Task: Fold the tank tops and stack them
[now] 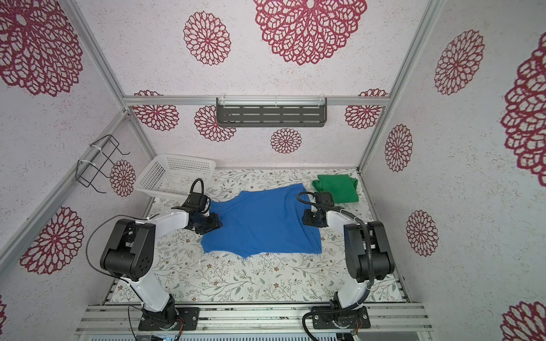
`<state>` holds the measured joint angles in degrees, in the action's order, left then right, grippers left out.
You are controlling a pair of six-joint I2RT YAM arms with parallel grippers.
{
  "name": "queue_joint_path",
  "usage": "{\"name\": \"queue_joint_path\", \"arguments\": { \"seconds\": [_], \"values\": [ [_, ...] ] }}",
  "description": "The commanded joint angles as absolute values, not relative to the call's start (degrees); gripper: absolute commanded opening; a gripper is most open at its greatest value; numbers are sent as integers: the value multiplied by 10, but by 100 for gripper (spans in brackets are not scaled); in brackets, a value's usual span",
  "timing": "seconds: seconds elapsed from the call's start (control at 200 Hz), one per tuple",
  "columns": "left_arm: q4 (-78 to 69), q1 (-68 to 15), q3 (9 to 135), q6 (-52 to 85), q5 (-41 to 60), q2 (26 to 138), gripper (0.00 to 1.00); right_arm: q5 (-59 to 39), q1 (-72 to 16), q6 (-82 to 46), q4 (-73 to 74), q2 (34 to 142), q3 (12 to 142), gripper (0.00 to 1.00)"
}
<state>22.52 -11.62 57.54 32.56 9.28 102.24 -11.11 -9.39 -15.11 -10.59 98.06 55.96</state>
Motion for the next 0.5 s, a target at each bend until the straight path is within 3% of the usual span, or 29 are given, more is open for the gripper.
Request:
{"name": "queue_joint_path", "arguments": {
  "seconds": [0.0,0.255,0.495],
  "values": [
    [248,-109,557,318,68,1062,57,-134,-99,-157,-92,991,576,49],
    [253,-109,563,317,66,1065,56,-142,-106,-160,-84,1018,588,45],
    [255,-109,566,316,63,1068,55,-110,-107,-155,-99,1007,590,17]
  ]
}}
